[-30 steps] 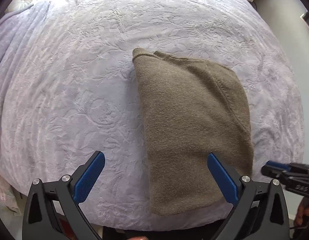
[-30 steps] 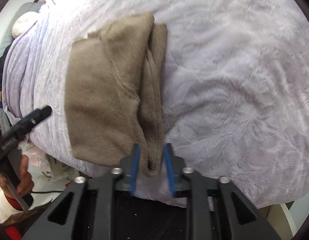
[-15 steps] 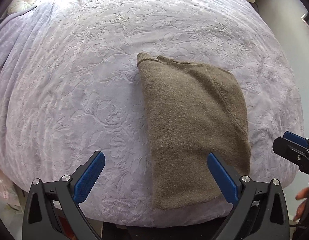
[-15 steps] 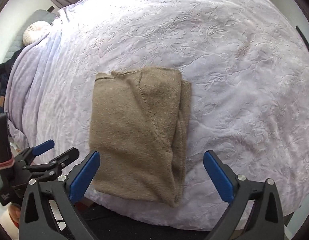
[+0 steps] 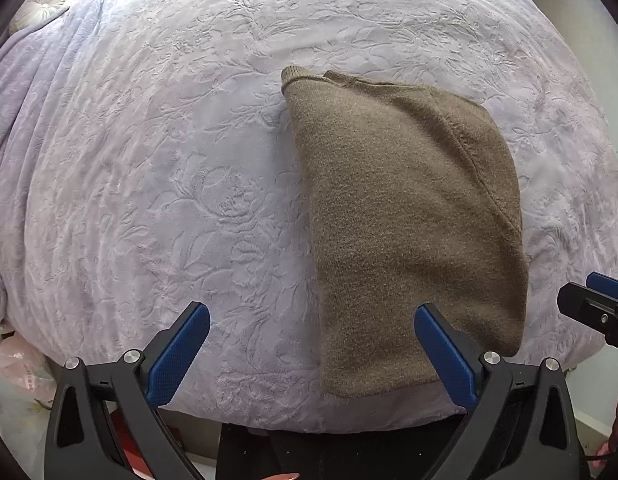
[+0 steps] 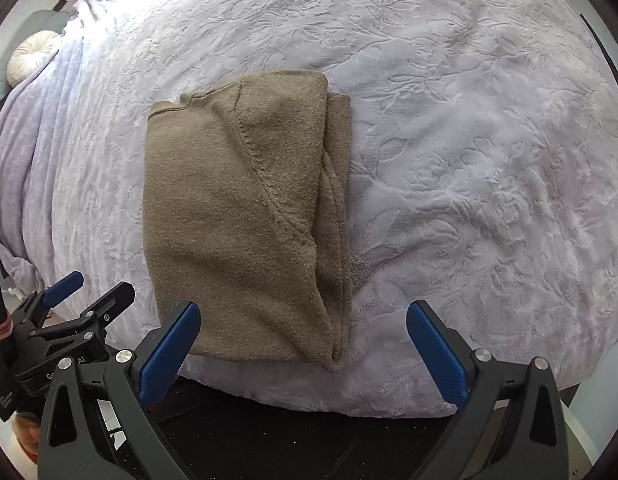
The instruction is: Fold small clothes
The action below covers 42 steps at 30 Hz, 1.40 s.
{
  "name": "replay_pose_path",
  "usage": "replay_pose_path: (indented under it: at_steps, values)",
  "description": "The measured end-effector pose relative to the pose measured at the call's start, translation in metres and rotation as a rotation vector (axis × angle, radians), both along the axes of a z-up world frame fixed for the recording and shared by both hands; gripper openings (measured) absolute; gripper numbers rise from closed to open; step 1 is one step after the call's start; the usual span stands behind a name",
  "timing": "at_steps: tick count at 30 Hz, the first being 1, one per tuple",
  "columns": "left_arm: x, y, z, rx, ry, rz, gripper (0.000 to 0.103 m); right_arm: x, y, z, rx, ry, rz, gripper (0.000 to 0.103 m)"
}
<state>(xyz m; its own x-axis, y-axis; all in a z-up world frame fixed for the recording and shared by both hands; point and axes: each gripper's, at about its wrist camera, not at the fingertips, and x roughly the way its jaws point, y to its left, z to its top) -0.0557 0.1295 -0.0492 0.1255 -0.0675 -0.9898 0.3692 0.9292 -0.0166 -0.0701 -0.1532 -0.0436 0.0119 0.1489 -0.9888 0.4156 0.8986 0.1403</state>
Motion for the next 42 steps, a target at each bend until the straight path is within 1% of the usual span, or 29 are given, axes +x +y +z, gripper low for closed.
replay_pose_path:
  at_steps: [4,7,13,19,42]
  values:
    - [-0.002,-0.003,0.0,0.001,0.001,-0.015,0.103,-0.002,-0.002,0.0,-0.017,0.019,-0.008,0.103]
    - [-0.002,-0.004,0.002,0.012,-0.004,-0.009,0.103,-0.001,-0.001,0.003,-0.03,0.009,-0.001,0.103]
    - [-0.001,-0.004,0.007,0.027,-0.011,0.03,0.103,0.007,0.011,0.014,-0.094,-0.02,0.031,0.103]
    - [-0.002,-0.005,0.009,0.05,-0.023,0.016,0.103,0.016,0.023,0.021,-0.138,-0.044,0.058,0.103]
    - [-0.002,-0.007,0.011,0.056,-0.034,0.014,0.103,0.015,0.022,0.017,-0.137,-0.028,0.058,0.103]
